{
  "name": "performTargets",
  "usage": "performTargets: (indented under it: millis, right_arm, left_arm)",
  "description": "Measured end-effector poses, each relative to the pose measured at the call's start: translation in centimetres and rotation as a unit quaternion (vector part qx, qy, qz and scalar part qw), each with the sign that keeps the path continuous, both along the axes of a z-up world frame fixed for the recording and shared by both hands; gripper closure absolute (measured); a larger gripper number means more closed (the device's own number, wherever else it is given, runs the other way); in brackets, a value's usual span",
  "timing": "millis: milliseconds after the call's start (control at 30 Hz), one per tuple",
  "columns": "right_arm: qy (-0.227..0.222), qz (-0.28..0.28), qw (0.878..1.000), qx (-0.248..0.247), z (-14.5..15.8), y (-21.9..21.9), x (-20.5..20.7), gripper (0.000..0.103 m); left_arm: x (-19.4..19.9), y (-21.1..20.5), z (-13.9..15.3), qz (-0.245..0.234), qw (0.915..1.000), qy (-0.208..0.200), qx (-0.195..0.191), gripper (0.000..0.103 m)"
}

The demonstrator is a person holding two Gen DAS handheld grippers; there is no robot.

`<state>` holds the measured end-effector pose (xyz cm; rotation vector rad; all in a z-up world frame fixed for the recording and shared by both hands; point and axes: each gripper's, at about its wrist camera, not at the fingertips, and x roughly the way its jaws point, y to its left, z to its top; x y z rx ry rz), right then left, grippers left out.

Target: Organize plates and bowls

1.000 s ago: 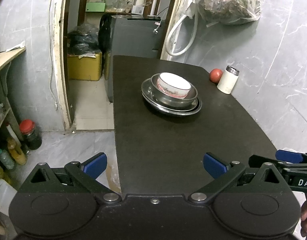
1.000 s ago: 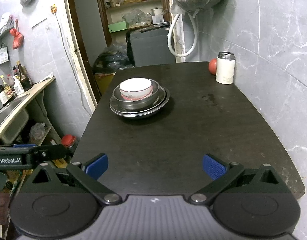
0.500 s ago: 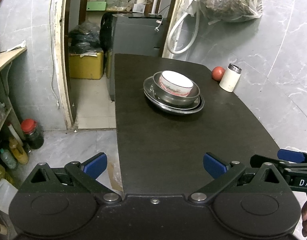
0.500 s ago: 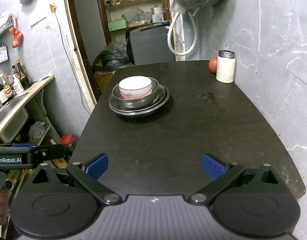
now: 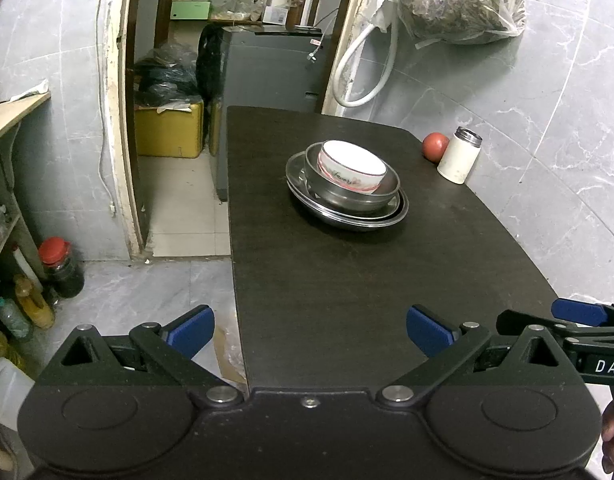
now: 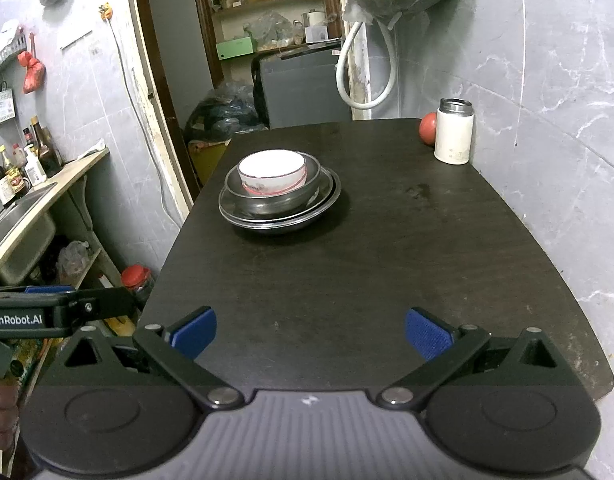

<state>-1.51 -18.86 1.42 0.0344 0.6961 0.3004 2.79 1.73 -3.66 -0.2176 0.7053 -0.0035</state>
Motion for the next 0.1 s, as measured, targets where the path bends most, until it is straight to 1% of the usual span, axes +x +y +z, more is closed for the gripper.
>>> performTargets:
  millis: [100]
  right_arm:
    - [0.002, -0.001, 1.000, 0.000, -0.07, -0.05, 0.07, 0.000]
  left_arm:
    - [0.11, 0.03, -0.11, -0.001, 1.0000, 0.002, 0.000, 0.001]
